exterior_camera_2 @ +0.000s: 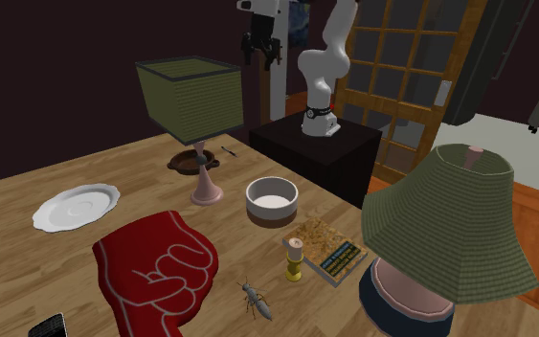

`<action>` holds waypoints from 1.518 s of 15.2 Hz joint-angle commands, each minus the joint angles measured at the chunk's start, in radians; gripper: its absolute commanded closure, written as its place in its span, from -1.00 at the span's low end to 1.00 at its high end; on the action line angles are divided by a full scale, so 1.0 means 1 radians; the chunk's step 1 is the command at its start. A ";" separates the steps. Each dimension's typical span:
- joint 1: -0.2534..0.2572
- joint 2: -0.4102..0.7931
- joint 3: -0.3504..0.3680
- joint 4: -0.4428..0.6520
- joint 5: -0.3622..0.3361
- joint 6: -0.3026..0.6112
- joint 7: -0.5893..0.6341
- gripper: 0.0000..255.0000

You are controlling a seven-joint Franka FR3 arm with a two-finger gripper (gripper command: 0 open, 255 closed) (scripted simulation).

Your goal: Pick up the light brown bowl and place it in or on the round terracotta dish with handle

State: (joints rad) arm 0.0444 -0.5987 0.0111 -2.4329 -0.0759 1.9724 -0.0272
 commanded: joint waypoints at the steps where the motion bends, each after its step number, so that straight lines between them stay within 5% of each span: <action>1: 0.006 0.054 0.015 -0.016 0.008 0.069 0.028 -1.00; 12: 0.032 0.396 0.102 -0.009 0.013 0.387 0.182 -1.00; 23: 0.074 0.811 0.143 0.167 -0.085 0.608 0.375 -1.00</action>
State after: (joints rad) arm 0.1106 0.1702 0.1535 -2.2905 -0.1484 2.5660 0.3261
